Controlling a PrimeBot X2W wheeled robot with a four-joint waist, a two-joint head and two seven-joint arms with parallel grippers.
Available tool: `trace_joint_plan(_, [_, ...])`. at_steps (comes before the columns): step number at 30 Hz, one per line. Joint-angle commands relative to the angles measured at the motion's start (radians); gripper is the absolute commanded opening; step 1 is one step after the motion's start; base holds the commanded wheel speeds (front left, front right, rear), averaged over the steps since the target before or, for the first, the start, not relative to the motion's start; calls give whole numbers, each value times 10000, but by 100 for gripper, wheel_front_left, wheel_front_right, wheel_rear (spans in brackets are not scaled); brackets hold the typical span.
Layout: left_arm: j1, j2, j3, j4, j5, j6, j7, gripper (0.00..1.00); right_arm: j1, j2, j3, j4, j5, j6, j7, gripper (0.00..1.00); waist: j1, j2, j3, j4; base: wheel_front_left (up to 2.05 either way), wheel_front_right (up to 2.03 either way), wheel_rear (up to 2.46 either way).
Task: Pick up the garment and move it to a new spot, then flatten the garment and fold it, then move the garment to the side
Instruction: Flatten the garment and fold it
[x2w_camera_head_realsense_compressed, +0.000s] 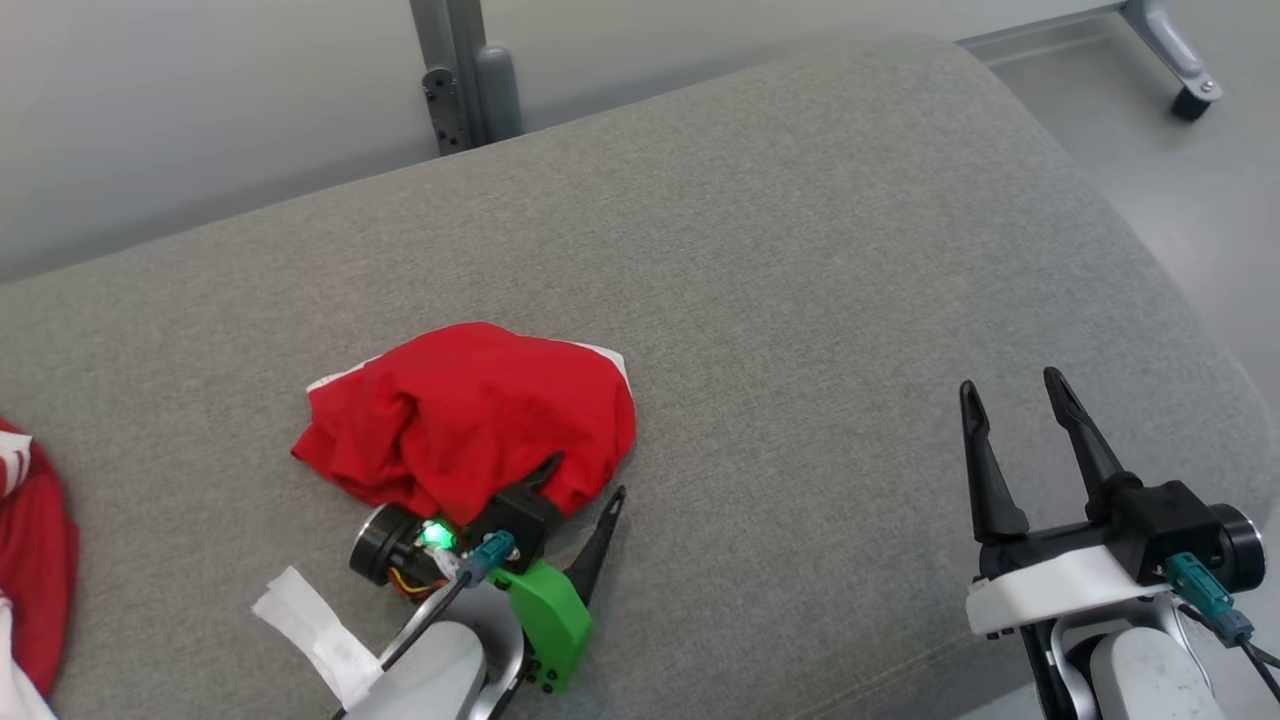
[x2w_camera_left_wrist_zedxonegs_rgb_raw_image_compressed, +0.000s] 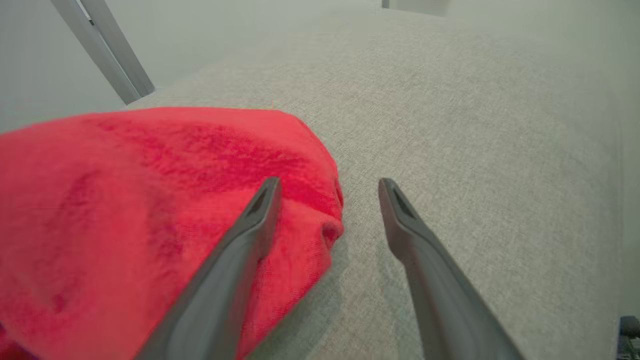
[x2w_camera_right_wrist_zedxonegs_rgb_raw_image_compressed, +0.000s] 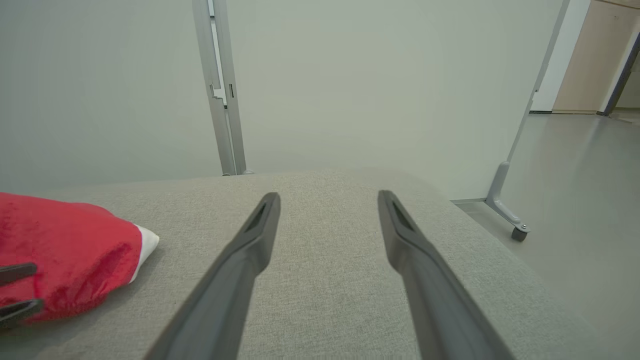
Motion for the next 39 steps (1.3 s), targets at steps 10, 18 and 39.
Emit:
trace_joint_plan(10, [-915,68,219,1735,-100,219,-90,0,-144,-1,-102,-36,55,-3,-33,100,0,0,223,-277,0,0,0])
trace_joint_plan(18, [-1836,-451,151,-176,-754,-192,-884,0,-91,-2,-45,21,83,-3,-31,100,0,0,22,-61,0,0,0])
trace_joint_plan(39, [-2451,-680,350,-4384,-5078,-68,-1058,0,-152,0,-21,53,274,-3,-33,100,0,0,3,-479,0,0,0])
